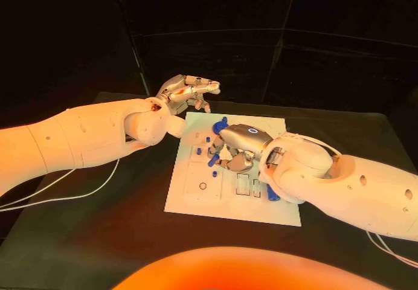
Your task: Assemble the parts on the task board
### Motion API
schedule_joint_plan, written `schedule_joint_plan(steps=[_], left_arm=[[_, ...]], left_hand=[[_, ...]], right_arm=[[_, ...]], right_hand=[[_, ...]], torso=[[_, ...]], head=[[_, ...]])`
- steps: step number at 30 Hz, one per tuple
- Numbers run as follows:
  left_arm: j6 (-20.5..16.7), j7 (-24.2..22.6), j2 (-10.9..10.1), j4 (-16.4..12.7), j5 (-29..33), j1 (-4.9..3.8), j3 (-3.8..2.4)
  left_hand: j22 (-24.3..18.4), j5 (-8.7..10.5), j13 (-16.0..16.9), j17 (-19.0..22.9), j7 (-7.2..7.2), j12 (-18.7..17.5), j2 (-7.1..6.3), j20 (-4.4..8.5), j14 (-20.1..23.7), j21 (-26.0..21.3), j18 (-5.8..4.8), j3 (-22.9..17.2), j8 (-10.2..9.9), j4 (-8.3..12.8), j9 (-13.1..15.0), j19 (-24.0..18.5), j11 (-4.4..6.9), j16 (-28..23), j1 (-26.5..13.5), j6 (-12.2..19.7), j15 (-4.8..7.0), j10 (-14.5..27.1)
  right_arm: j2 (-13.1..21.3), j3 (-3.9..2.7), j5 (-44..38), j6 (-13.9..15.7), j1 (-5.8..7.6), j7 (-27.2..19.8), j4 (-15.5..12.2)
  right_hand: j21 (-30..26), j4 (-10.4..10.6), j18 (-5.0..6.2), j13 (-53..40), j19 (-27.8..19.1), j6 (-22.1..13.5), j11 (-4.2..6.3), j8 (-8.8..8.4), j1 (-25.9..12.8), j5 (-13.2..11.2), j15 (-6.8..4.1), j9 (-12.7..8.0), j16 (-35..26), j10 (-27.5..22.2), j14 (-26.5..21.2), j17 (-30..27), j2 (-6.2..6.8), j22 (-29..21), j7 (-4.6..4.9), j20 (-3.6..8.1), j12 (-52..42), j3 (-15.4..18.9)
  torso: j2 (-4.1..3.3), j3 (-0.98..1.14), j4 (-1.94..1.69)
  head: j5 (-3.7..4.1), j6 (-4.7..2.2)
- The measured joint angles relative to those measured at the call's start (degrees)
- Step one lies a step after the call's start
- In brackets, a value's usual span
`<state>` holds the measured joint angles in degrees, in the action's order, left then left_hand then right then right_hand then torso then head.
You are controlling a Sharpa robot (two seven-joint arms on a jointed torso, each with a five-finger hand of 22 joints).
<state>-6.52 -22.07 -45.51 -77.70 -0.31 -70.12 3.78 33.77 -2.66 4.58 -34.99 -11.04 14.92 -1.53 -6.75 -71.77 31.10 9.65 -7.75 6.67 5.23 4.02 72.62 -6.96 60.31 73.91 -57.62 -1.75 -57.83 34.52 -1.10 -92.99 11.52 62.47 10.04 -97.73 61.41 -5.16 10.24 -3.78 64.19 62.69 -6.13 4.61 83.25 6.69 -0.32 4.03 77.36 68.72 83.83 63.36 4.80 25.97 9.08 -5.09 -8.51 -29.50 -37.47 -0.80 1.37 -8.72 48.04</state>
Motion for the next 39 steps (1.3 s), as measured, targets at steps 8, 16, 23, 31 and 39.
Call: schedule_joint_plan(steps=[8,16,23,31,39], left_arm=[[0.03,0.01,0.49,0.03,0.0,-0.05,0.0],[0.05,0.03,0.74,0.08,0.0,-0.12,-0.01],[0.09,0.04,0.92,0.17,0.0,-0.12,-0.01],[0.14,0.05,1.04,0.29,0.0,-0.16,-0.01],[0.2,0.06,1.11,0.38,0.0,-0.16,-0.01]], left_hand=[[0.0,0.0,0.0,0.0,0.0,0.0,0.0,0.0,0.0,0.0,-0.01,0.0,0.0,0.0,0.0,0.0,0.0,0.0,0.0,0.0,0.0,0.0],[0.01,0.0,0.0,-0.01,0.0,0.0,0.0,0.0,0.0,0.0,0.0,0.0,0.0,0.0,0.0,0.0,0.0,0.0,0.0,0.0,0.0,0.0],[-0.04,0.0,0.0,0.03,0.0,0.0,0.0,0.0,0.0,0.0,-0.01,0.16,0.0,-0.16,0.0,0.0,0.0,0.0,0.0,0.0,0.0,0.0],[-0.04,0.0,0.0,0.04,0.0,-0.01,0.0,0.0,0.0,0.0,0.0,0.16,0.0,-0.16,0.0,0.0,0.0,0.0,0.0,0.0,0.0,0.0],[-0.04,0.0,0.0,0.04,0.0,-0.01,0.0,0.0,0.0,0.0,0.0,0.16,0.0,-0.16,0.0,0.0,0.0,0.0,0.0,0.0,0.0,0.0]], right_arm=[[-3.69,0.04,-0.22,-0.17,-2.14,-1.41,2.4],[-5.49,0.95,-1.0,-0.75,-3.35,-2.31,4.84],[-6.17,1.54,-1.71,-1.79,-3.58,-2.63,6.06],[-6.28,1.78,-2.33,-3.51,-3.69,-2.66,6.49],[-6.35,1.85,-2.72,-4.96,-3.73,-2.57,6.62]], right_hand=[[0.0,-0.03,0.0,-0.04,0.0,0.0,0.01,0.0,-0.01,0.04,0.0,-0.05,0.0,0.0,0.0,-0.12,0.01,-0.07,0.0,0.0,0.22,-0.45],[0.0,-0.24,-0.01,-0.05,0.0,0.0,0.01,0.0,-0.01,0.32,0.0,-0.05,0.0,-0.01,0.0,-0.12,0.02,-0.07,0.0,0.0,0.56,-0.67],[0.23,-0.26,0.0,-0.04,-0.32,0.0,0.01,0.0,-0.26,0.5,0.0,-0.05,0.0,-0.01,0.0,-0.19,0.26,-0.06,0.0,-0.11,0.86,-0.68],[0.23,-0.26,0.0,-0.01,-0.41,0.0,0.01,0.0,-0.38,0.56,0.0,-0.05,-0.01,-0.01,0.0,-0.26,0.38,-0.06,0.0,-0.03,0.87,-0.68],[0.23,-0.26,0.0,-0.03,-0.41,0.0,0.02,0.0,-0.48,0.55,0.0,-0.05,-0.01,-0.01,0.0,-0.26,0.48,-0.06,0.0,-0.02,0.9,-0.68]], torso=[[-0.02,0.03,0.03],[-0.02,0.05,0.14],[0.01,0.09,0.1],[0.06,0.08,0.11],[0.06,0.08,0.14]], head=[[-0.83,0.42],[-1.15,0.89],[-1.37,1.24],[-1.42,1.49],[-1.43,1.65]])
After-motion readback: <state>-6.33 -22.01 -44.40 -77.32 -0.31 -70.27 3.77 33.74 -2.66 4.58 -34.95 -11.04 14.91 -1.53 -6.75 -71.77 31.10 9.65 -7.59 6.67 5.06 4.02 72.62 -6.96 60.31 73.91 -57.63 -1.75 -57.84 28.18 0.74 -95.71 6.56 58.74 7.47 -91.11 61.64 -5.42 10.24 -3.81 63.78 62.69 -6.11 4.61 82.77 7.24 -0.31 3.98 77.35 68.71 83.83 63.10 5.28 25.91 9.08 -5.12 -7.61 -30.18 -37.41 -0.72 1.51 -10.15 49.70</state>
